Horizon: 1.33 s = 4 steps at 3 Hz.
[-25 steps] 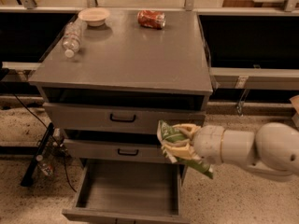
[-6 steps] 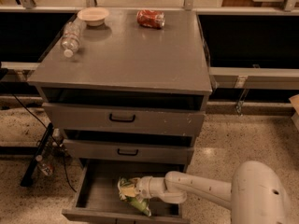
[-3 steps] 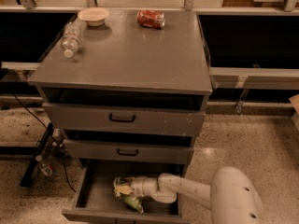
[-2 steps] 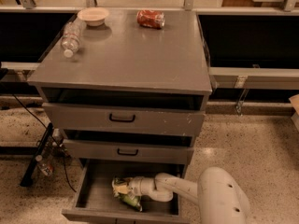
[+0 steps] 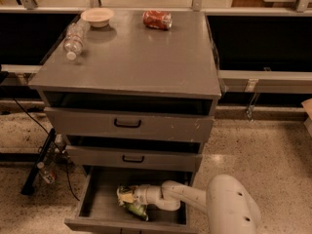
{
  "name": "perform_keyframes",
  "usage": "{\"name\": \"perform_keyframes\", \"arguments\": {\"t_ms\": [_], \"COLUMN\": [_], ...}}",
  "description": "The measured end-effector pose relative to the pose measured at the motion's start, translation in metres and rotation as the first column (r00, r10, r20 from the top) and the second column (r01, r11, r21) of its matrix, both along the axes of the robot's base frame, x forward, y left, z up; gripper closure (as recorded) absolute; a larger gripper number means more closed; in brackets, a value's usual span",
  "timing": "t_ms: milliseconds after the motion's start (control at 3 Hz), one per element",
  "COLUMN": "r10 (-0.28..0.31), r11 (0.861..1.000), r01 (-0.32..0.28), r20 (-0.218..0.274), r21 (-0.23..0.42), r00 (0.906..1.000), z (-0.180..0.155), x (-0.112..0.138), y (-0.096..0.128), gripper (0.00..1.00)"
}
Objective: Place green jalapeno chip bag into bottom drawer
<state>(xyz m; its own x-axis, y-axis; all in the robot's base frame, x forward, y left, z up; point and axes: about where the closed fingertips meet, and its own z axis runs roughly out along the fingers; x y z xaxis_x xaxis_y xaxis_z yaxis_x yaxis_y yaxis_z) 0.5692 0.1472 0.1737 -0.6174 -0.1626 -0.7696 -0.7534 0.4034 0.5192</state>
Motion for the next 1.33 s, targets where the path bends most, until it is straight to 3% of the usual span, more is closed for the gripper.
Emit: {"name": "perform_keyframes", "arguments": {"t_ms": [667,1000,1333], "r10": [0.0,0.0,0.0], "r11": [1.0,1.0,1.0], "r01": [0.0,0.0,0.0], "r20": [0.0,0.0,0.0], "r21": [0.0,0.0,0.0], "r00": [1.0,1.0,1.0], "z": [0.0,0.0,0.0], "x": [0.0,-0.0001,-0.0001], "y": [0.0001,0.0001,0.0002], "gripper": [0.37,0.06,0.0]}}
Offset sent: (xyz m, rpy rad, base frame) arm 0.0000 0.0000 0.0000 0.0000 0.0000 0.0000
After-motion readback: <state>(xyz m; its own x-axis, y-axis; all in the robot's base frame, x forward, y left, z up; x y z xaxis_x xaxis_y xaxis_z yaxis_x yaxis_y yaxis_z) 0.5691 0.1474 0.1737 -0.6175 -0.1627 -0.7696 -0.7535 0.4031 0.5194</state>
